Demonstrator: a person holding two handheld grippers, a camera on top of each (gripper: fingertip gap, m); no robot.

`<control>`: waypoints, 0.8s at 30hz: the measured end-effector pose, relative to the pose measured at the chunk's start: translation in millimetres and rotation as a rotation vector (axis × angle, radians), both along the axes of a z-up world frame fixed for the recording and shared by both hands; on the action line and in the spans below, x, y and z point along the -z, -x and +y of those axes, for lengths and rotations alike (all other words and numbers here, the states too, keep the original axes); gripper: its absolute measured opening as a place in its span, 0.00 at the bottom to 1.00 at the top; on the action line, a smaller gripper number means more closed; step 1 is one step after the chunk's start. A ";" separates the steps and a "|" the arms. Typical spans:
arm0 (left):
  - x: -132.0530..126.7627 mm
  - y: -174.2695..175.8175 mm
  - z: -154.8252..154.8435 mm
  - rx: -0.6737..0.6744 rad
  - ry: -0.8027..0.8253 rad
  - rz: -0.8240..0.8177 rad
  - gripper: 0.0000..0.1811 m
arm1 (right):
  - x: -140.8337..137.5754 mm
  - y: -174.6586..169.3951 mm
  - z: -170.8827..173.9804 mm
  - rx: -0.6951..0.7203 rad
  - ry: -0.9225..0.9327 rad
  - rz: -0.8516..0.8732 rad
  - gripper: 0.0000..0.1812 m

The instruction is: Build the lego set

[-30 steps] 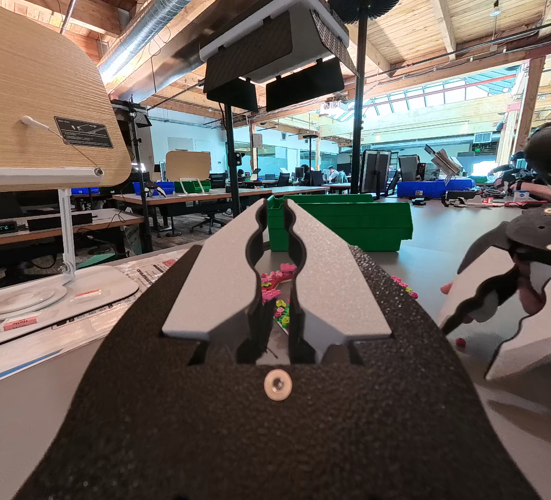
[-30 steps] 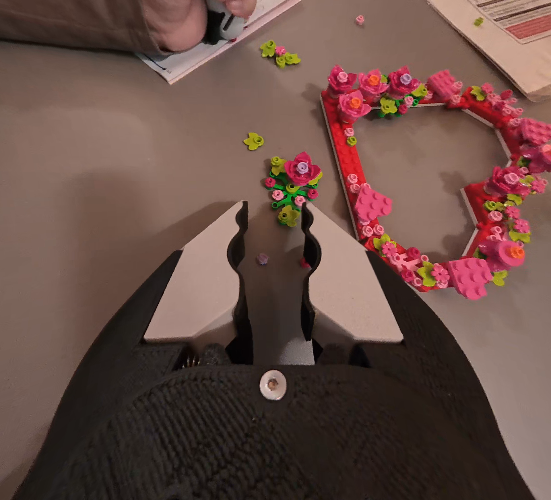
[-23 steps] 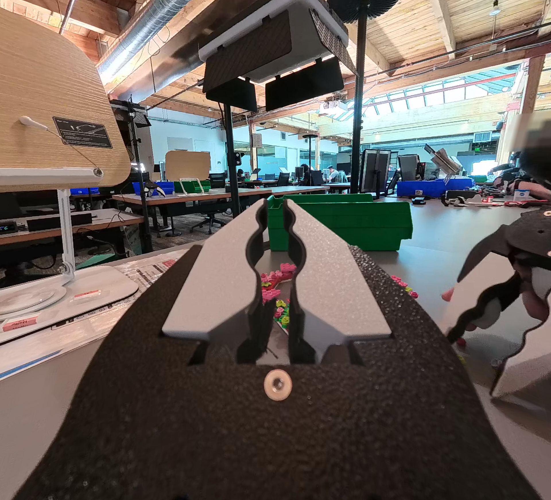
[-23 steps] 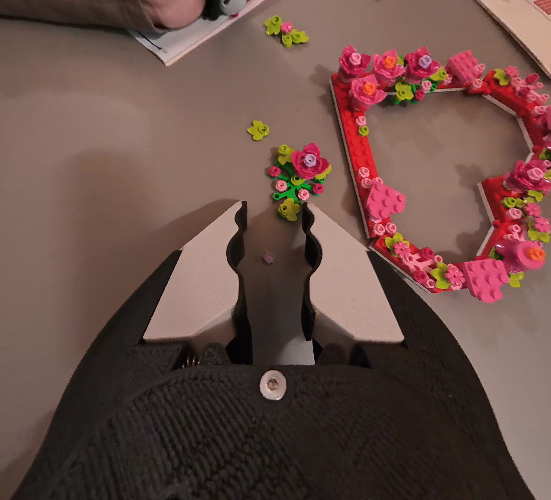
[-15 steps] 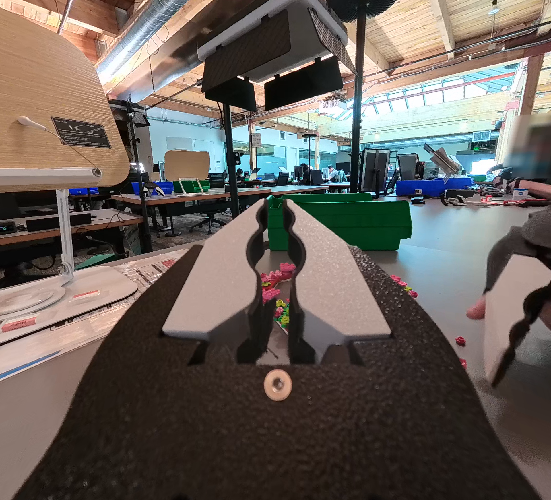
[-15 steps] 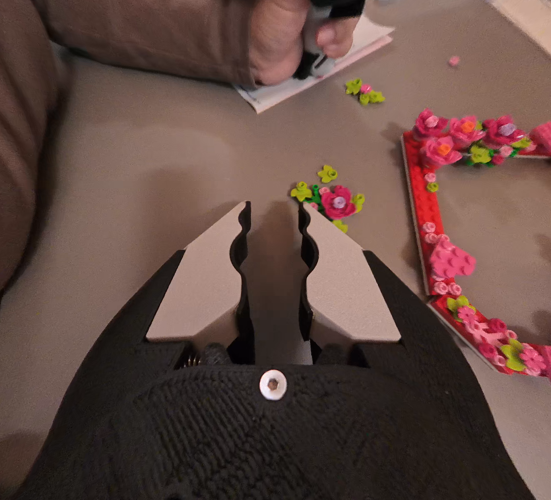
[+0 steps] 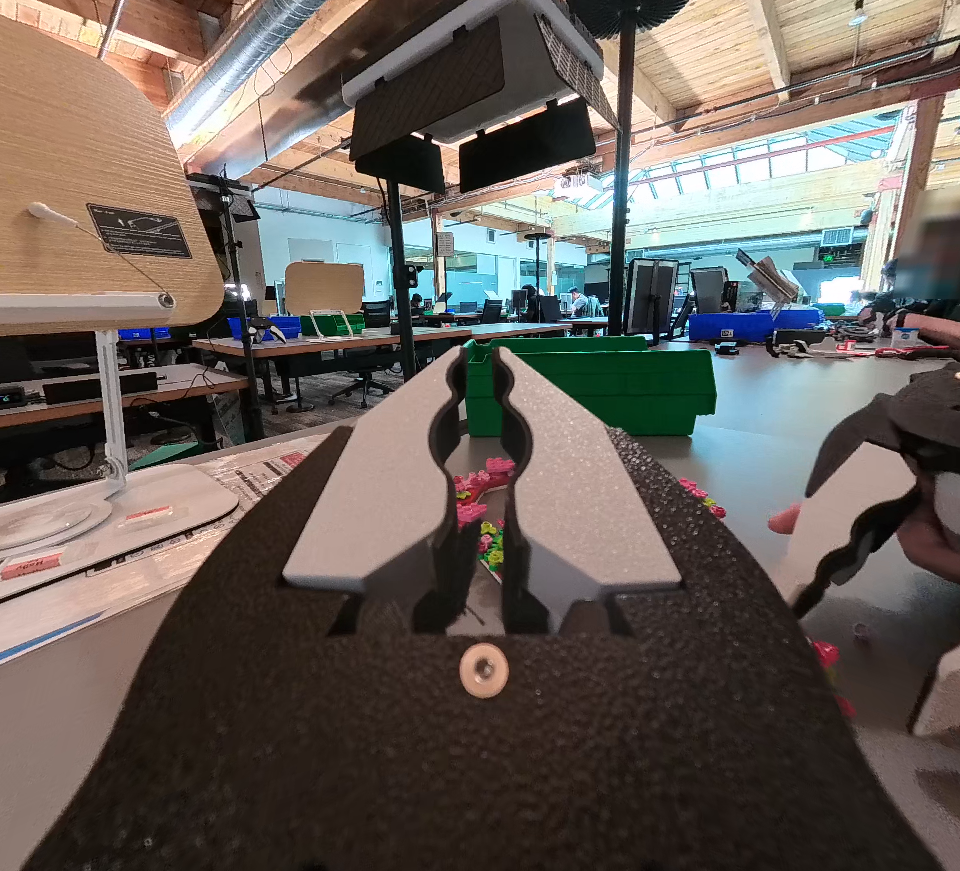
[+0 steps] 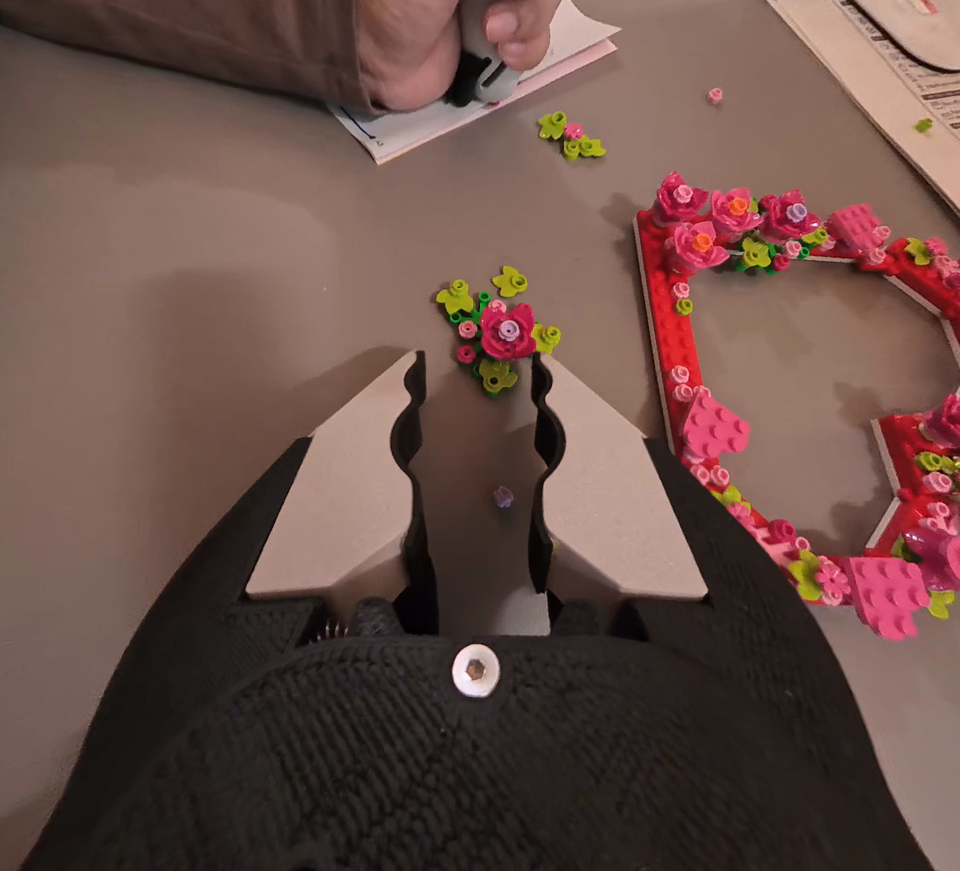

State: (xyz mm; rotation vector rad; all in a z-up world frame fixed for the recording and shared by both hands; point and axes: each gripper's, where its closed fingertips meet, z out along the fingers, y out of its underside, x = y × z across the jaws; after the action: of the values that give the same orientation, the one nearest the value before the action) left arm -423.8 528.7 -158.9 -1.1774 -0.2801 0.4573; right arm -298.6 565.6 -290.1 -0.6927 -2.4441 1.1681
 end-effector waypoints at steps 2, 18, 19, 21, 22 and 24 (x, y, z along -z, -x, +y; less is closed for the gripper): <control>0.0 0.0 0.0 0.000 0.000 0.000 0.03 | -3.7 -3.8 0.0 -0.009 0.035 -0.016 0.18; 0.5 -0.2 0.8 0.002 0.003 0.000 0.03 | -4.4 -3.2 -5.4 -0.035 0.042 0.014 0.19; 0.6 -0.2 0.9 0.002 0.004 0.000 0.03 | -5.5 -4.4 -5.4 -0.038 0.056 0.006 0.17; 0.6 -0.3 1.1 0.003 0.004 0.000 0.03 | -7.5 -4.7 -4.8 -0.036 0.071 0.004 0.17; 0.6 -0.2 1.1 0.003 0.004 0.000 0.03 | -7.7 -4.7 -4.6 -0.035 0.072 0.004 0.17; 0.7 -0.3 1.1 0.003 0.004 0.000 0.03 | -7.5 -3.9 -5.0 -0.032 0.069 0.009 0.17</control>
State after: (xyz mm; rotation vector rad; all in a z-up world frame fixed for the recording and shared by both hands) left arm -423.6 529.8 -159.6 -1.1818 -0.2769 0.4553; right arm -294.8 560.6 -282.6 -0.6689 -2.4263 1.2702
